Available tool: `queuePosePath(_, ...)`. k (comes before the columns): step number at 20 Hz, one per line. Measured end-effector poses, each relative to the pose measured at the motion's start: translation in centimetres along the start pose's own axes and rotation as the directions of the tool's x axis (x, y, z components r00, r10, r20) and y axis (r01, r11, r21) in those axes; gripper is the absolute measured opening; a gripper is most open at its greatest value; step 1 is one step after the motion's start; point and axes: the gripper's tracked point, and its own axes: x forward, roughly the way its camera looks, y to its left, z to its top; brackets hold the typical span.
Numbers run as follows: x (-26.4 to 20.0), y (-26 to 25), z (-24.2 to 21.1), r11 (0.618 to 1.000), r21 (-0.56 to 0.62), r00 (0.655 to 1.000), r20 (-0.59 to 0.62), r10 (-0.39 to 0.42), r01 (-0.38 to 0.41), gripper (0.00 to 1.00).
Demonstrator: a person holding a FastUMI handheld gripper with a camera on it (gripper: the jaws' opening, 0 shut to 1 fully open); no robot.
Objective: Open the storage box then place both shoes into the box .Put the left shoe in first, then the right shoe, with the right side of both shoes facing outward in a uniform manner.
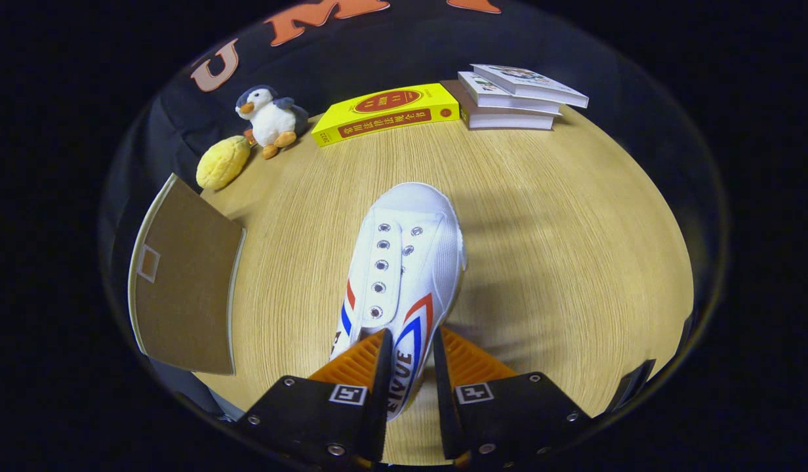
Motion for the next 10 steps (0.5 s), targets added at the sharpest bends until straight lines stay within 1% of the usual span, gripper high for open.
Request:
queuePosePath(1, -0.1, -0.2, 0.1, 1.000, 0.002, 1.000, 0.001, 0.008, -0.008, 0.32)
queuePosePath(2, -0.1, -0.4, 0.0, 0.999, 0.034, 1.000, 0.000, 0.014, -0.014, 0.25)
queuePosePath(3, -0.1, -0.5, 0.1, 0.996, 0.083, 1.000, -0.005, 0.025, -0.025, 0.21)
queuePosePath(4, 0.1, -0.5, 0.1, 0.990, 0.136, 0.999, -0.007, 0.036, -0.035, 0.12)
queuePosePath(6, 0.0, -0.5, 0.1, 0.979, 0.196, 0.999, 0.007, 0.051, -0.052, 0.06)
queuePosePath(7, -0.2, -0.1, 0.3, 0.975, 0.211, 0.997, 0.021, 0.074, -0.077, 0.05)
queuePosePath(9, -1.0, 1.3, 1.2, 0.954, 0.256, 0.987, 0.076, 0.143, -0.158, 0.04)
queuePosePath(10, -1.4, 2.1, 1.8, 0.947, 0.262, 0.982, 0.094, 0.166, -0.185, 0.04)
